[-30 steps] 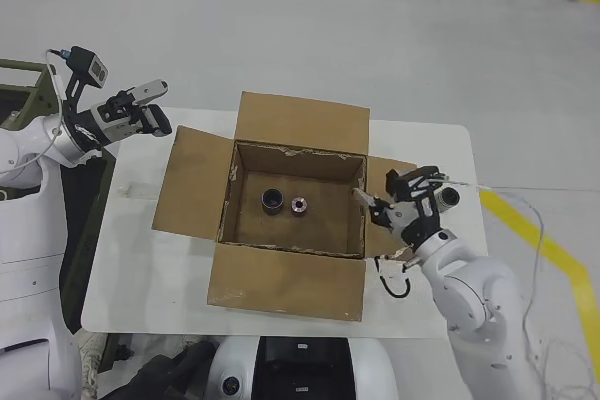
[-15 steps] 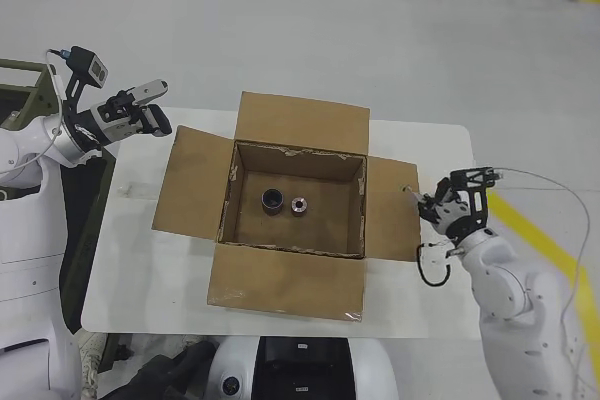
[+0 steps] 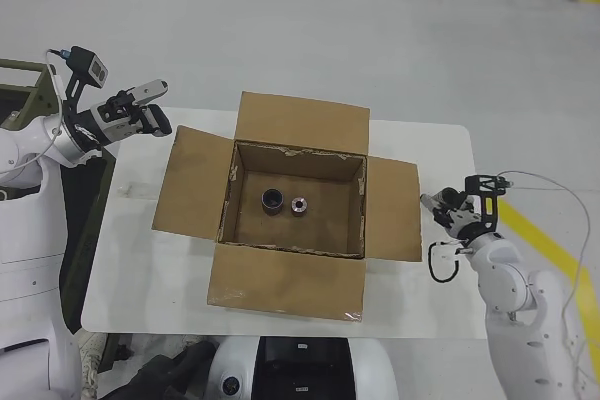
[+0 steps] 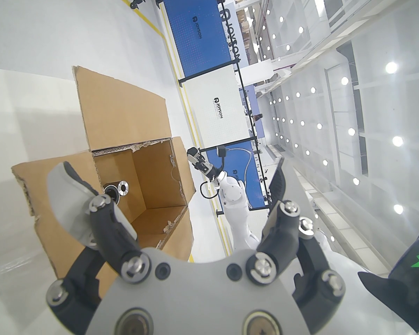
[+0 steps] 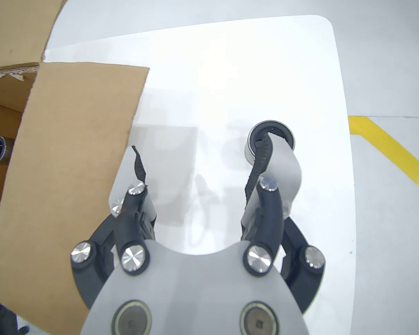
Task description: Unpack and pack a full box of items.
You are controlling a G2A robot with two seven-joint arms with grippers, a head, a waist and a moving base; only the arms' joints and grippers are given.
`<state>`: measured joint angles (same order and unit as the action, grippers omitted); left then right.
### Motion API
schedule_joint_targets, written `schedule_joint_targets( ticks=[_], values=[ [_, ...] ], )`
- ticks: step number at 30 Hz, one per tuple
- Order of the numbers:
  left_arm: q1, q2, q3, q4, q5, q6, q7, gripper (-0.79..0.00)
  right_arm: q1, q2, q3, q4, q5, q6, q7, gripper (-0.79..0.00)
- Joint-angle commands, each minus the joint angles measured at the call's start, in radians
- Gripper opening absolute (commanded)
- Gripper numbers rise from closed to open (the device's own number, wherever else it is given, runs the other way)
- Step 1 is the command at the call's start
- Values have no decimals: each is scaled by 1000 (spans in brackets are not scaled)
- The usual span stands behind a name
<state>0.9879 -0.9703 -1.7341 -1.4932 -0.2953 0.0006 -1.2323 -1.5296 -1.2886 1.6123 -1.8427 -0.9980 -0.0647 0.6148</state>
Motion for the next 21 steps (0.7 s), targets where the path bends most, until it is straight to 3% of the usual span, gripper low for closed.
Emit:
schedule_joint_targets(
  ticks=[1,4,17,21],
  values=[
    [0,0,0,0,0,0,0,0,2,1,0,9,-2,1,-13,-219],
    [0,0,0,0,0,0,0,0,-3,2,-2,11,-11,10,-30,-86],
    [0,0,0,0,0,0,0,0,-3,2,-2,11,-11,10,-30,-86],
    [0,0,0,0,0,0,0,0,11,3,-5,42,-11,10,-38,-28]
  ],
)
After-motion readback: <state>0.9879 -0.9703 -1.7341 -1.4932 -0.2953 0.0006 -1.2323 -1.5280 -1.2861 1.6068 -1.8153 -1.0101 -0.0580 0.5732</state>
